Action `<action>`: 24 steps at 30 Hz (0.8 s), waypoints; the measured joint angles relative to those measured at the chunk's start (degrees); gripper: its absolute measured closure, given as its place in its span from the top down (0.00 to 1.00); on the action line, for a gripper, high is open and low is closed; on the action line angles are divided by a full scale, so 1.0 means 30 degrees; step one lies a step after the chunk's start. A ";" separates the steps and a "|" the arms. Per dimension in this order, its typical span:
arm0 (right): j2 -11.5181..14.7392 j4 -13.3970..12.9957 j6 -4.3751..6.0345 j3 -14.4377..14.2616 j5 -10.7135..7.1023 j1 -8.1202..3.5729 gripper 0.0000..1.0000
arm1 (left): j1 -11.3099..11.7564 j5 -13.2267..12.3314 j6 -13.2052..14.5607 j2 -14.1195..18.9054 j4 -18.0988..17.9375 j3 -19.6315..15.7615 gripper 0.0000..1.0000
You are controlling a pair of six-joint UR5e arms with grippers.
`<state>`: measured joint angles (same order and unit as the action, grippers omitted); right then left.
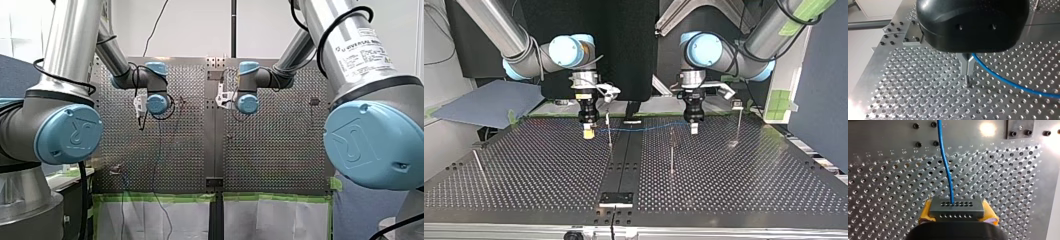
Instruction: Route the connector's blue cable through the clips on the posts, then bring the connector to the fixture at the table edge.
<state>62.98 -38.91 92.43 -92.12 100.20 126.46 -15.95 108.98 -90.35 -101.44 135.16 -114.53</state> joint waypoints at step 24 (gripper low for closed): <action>-0.0140 -0.0160 0.0047 -0.0010 -0.0320 -0.0096 0.00 | 0.0484 -0.0591 0.0087 -0.1294 0.0664 0.1574 0.02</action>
<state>62.56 -39.39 92.57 -92.15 99.24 126.17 -14.50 107.21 -90.09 -105.32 137.15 -109.81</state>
